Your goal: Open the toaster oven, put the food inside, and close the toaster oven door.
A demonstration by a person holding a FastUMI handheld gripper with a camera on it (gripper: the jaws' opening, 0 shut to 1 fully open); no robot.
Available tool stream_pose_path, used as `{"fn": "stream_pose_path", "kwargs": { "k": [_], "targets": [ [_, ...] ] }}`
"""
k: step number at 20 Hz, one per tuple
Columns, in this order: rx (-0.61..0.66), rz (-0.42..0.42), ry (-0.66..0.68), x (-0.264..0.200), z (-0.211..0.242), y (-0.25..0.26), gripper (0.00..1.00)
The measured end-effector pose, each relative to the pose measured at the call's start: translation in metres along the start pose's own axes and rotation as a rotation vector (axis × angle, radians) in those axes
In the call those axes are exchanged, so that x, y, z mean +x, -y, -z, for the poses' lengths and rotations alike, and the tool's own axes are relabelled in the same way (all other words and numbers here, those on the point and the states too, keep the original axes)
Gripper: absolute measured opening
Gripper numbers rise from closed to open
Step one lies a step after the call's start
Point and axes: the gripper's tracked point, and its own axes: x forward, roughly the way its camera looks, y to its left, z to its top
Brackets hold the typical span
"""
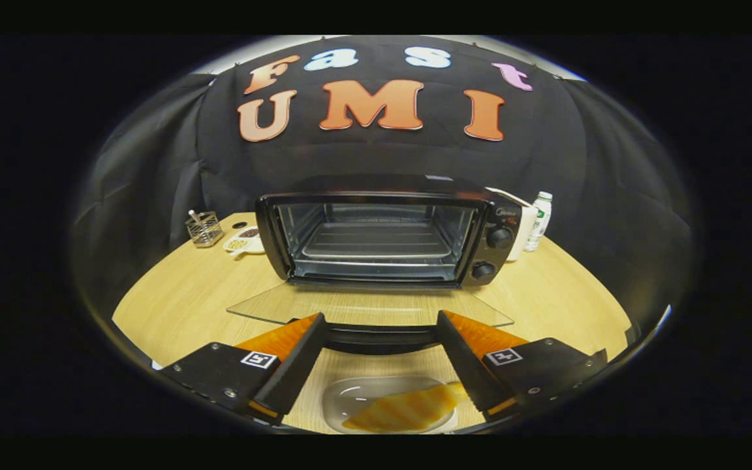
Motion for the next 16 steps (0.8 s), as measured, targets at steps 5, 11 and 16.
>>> {"fn": "stream_pose_path", "kwargs": {
  "k": [5,11,16],
  "targets": [
    [0.046,0.013,-0.082,0.011,0.041,0.003,1.00],
    [0.053,0.016,-0.142,0.012,0.073,0.004,1.00],
    [0.050,0.014,-0.152,0.014,0.072,0.005,1.00]
  ]
}}
